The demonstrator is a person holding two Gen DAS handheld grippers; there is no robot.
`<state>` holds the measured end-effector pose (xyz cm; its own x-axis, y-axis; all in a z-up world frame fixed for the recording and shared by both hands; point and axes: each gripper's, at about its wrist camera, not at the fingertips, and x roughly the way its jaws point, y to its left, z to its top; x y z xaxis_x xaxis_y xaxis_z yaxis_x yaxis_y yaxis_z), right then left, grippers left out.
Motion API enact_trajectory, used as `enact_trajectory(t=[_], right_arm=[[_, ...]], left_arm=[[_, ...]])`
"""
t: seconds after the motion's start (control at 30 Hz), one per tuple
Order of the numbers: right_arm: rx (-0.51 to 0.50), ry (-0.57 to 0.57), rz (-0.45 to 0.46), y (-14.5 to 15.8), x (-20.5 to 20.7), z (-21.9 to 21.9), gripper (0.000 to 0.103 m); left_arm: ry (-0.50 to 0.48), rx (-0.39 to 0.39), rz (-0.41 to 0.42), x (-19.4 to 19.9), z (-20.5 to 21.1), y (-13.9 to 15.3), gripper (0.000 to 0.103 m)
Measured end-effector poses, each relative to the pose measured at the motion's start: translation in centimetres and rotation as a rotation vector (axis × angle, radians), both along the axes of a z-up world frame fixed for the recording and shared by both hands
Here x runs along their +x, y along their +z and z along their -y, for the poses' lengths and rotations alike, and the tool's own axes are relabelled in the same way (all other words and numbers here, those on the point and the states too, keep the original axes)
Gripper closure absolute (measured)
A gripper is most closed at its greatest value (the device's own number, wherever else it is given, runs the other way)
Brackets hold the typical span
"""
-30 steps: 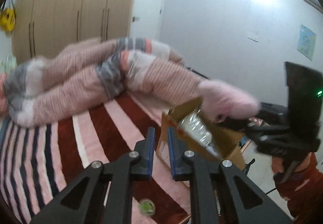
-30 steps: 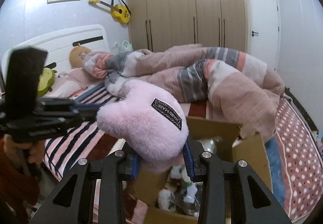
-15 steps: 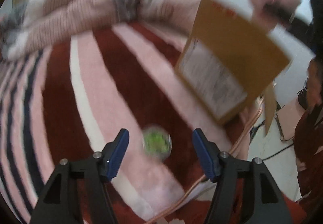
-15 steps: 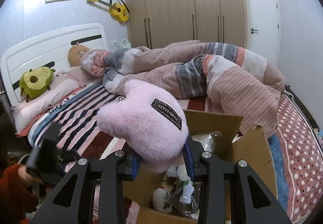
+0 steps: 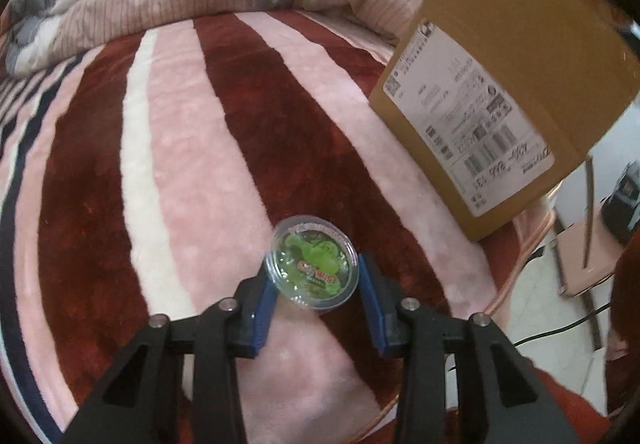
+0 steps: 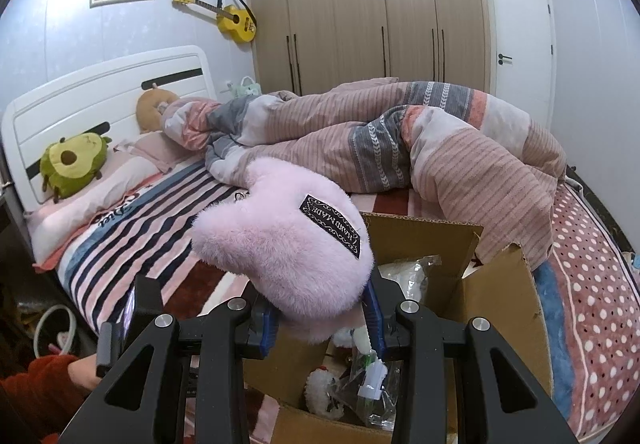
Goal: Organize soft objects
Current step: 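Carry the pink plush over the box while the left tool lifts the container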
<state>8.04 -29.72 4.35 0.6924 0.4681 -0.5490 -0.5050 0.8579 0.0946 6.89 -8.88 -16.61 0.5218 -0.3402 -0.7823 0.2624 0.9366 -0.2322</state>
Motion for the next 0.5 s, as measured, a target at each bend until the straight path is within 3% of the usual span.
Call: enact_trajectory(t=[0.3, 0.5], right_arm=[[0.008, -0.003, 0.005, 0.2, -0.1, 0.4, 0.072], [-0.011, -0.010, 0.006, 0.9, -0.3, 1.5, 0.072]], left_arm=[[0.013, -0.004, 0.088, -0.3, -0.8, 2.4, 0.067], [0.000, 0.006, 0.213, -0.6, -0.9, 9.2, 0.067]])
